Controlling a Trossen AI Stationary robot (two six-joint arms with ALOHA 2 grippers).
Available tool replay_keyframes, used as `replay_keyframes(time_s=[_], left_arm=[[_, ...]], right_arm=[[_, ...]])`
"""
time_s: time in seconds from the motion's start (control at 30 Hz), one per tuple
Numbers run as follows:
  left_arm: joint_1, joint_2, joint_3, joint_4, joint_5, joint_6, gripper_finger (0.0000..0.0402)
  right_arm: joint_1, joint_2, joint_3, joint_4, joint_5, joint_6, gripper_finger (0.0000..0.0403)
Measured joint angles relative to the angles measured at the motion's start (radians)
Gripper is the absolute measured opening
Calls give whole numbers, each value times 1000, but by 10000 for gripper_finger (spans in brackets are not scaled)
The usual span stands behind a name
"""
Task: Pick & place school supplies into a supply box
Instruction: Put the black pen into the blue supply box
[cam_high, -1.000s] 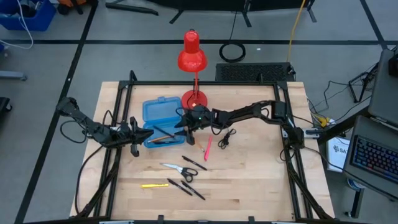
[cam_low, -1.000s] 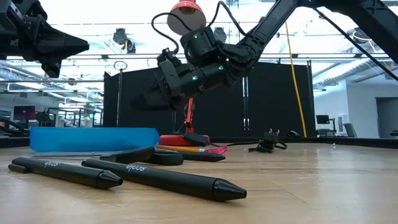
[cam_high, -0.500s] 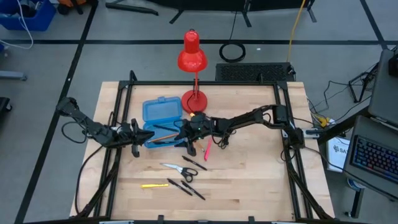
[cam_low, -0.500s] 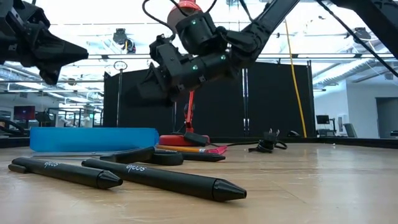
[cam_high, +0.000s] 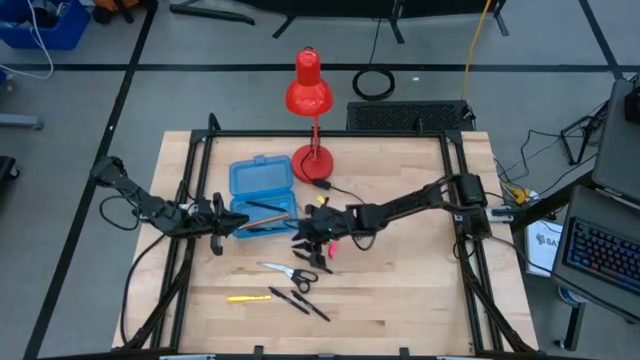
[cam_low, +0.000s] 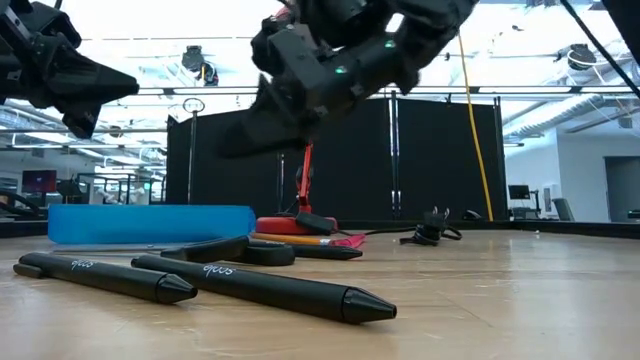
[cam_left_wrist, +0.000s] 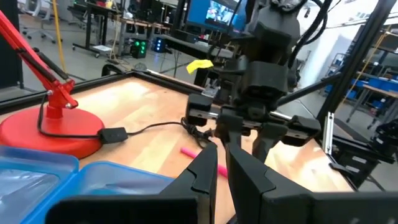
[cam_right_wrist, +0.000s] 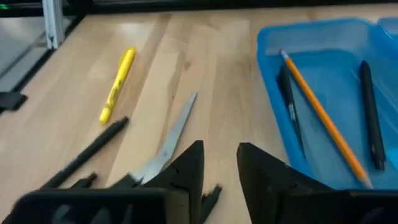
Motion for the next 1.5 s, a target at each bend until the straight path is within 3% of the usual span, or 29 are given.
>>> replay_keyframes(time_s=[0.1,0.27,0.57,0.73,0.9,1.27,1.5], left_arm=[[0,0,0,0,8,1,37],[0,0,0,1,8,8,37],[0,0,0,1,9,13,37],[0,0,0,0,9,13,37],[0,0,0,-1,9,32,37],[0,0,0,17,0,151,37],[0,0,0,55,0,204,37]], right_arm=[[20,-42,-85,55,15,38,66],[38,-112,-290,295,25,137,48],[117,-155,-598,708,173,262,36],[189,-155,-609,697,293,269,36],[222,-155,-609,697,329,279,51],[316,-141,-608,603,448,431,164],[373,-22,-523,605,512,406,206]])
